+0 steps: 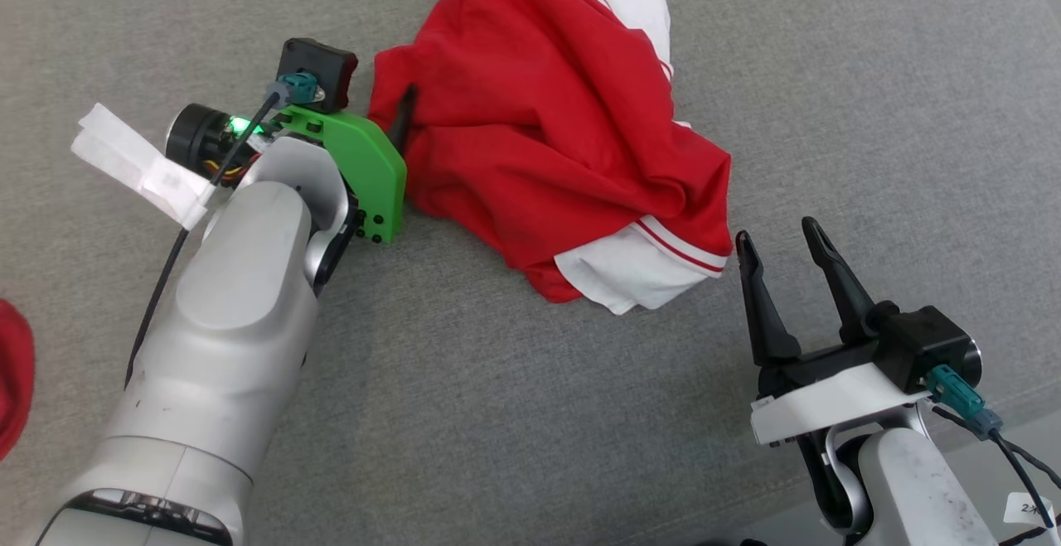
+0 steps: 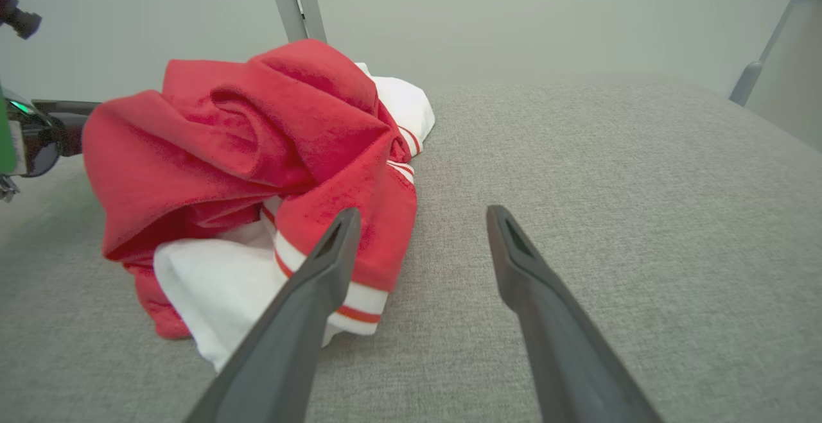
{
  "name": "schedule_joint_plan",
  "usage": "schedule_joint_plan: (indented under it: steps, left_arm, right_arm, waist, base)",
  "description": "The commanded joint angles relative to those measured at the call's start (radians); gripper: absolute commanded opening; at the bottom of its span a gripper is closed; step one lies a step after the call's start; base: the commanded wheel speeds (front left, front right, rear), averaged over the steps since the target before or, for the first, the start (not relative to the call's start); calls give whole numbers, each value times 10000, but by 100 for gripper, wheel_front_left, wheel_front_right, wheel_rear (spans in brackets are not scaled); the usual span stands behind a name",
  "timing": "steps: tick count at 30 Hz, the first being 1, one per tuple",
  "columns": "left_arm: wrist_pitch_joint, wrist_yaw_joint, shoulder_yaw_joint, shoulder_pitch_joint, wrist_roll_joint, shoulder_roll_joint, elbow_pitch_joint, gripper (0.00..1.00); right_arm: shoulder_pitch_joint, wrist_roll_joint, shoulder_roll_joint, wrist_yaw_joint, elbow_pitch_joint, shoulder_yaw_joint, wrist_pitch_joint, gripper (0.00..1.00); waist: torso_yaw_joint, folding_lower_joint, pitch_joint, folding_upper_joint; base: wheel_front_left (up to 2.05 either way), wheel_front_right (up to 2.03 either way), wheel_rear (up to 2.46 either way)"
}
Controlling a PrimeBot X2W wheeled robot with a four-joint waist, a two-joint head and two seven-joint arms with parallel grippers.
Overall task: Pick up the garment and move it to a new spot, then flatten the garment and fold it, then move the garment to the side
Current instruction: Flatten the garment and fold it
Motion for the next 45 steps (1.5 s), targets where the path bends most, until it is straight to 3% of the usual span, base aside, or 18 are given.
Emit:
schedule_joint_plan:
  steps: [1, 6, 7, 18, 29, 35, 40, 45]
  left_arm:
    - [43, 2, 7, -247, -53, 115, 280, 100]
    - [-178, 1, -185, -452, -600, 6, 1223, 100]
    - [-285, -2, -315, -409, -758, -34, 1287, 0]
    - [-2600, 2, -990, -475, -2537, 519, 563, 0]
    - [-2685, 37, -313, -684, -4414, 2469, -2920, 0]
    - [-1893, 780, -55, -749, -4458, 2994, -5833, 0]
    - [-881, 1432, -542, -298, -4767, 2356, -7735, 0]
    - [-858, 1835, -1776, 957, -4810, 1028, -7569, 0]
  right_arm:
    - [-164, 58, 4, -14, -35, 36, -2, 100]
    - [-218, 115, 1, -14, -38, 32, -2, 100]
    - [-205, 110, 1, -14, -29, 8, -2, 100]
    - [349, -183, -2, -14, 66, -457, -2, 100]
    - [1010, -326, -9, -14, 288, -411, -2, 100]
    - [1299, -323, -8, -14, 415, -334, -2, 100]
    - [1296, -243, -8, -14, 440, -197, -2, 100]
    - [1144, -105, -9, -14, 465, -42, -2, 100]
  waist:
    - [-632, -1, 615, 0]
    - [-717, -1, 675, 0]
    - [-707, -1, 658, 0]
    - [98, -1, -399, 0]
    - [994, -1, -1949, 0]
    - [1059, -1, -2576, 0]
    - [863, -1, -2705, 0]
    - [401, -1, -2567, 0]
  base:
    - [0, 0, 0]
    - [0, 0, 0]
    - [0, 0, 0]
    - [0, 0, 0]
    - [0, 0, 0]
    - [0, 0, 0]
    - [0, 0, 0]
    - [0, 0, 0]
